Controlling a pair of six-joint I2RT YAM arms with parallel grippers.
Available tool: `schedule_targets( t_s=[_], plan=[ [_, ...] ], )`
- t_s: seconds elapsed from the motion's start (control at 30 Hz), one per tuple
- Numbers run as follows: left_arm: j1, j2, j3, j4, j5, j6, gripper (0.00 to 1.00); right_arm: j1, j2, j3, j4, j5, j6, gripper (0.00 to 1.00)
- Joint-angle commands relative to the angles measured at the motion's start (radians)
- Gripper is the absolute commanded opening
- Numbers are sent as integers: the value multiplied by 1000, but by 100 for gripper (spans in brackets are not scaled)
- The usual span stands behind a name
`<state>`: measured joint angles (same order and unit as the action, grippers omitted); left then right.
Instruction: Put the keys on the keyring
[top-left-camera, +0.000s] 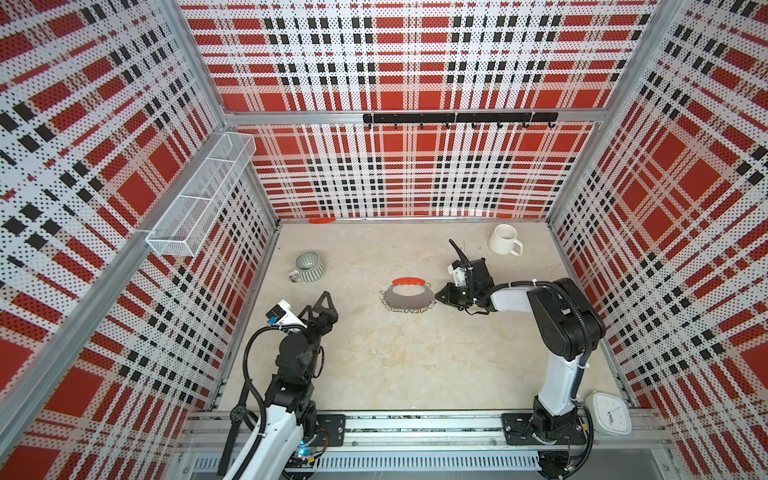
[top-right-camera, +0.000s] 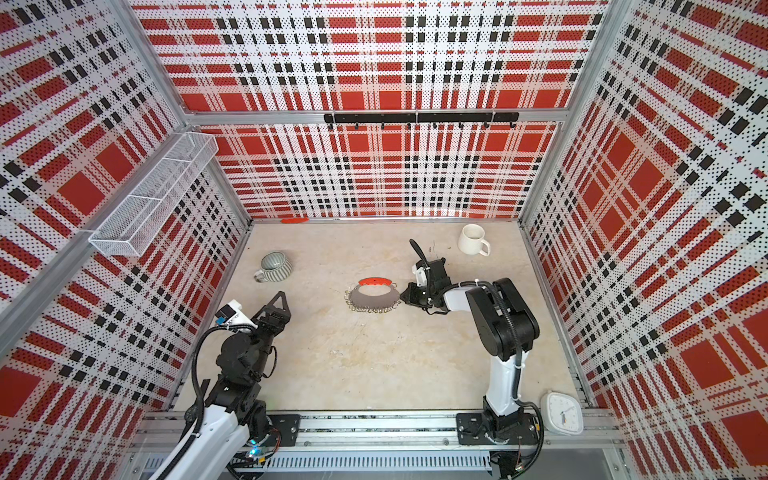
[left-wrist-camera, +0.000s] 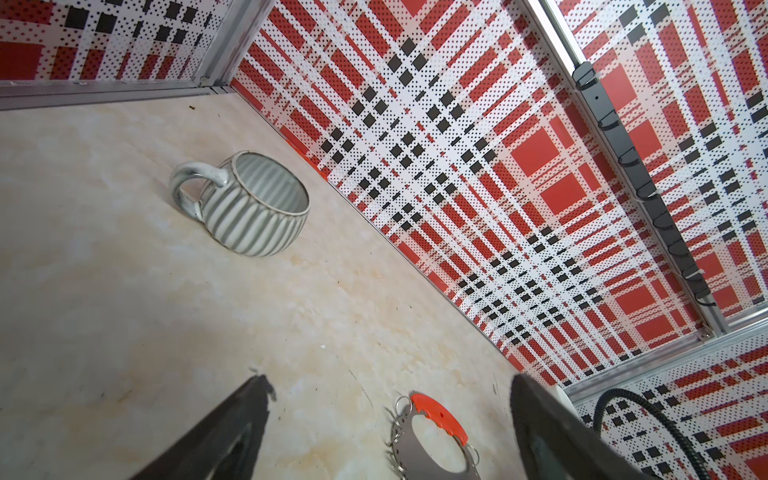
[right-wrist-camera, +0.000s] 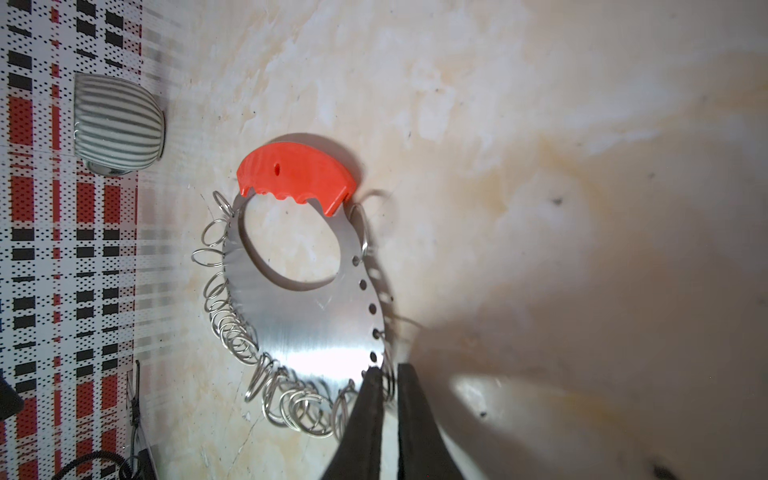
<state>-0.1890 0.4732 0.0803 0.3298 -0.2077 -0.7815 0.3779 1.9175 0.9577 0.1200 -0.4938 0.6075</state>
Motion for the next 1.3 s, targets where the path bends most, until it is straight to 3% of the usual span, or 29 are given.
schedule_targets(
  t_s=[0.0,0.17,0.47,0.7,0.77,0.87,0.93,1.0,1.2,1.27],
  plan=[
    [10,-9,4,-7,20,-5,93,8,22,26,30,-3,-3,15],
    [9,-11,2,-7,27,-16,93,7,47,30,54,-20,15,16],
    [10,8,47,-30,9,-28,87,11,7,83,-19,13,-37,0],
    [-20,88,175,-12,5,-24,82,100,-67,420,-347,201,-290,0],
    [-45,142,241,-2,-16,1,82,124,-74,518,-388,225,-324,0],
    [-86,250,359,10,-27,67,82,155,-66,657,-425,353,-353,0],
    [-90,329,439,5,-6,104,82,164,-60,702,-423,370,-404,0],
    [-91,402,512,-6,26,133,82,164,-62,753,-435,400,-376,0],
    [-93,569,662,-15,176,198,83,117,-51,875,-486,126,-370,0],
    [-93,633,721,-20,261,219,82,92,-49,887,-531,91,-376,0]
  ],
)
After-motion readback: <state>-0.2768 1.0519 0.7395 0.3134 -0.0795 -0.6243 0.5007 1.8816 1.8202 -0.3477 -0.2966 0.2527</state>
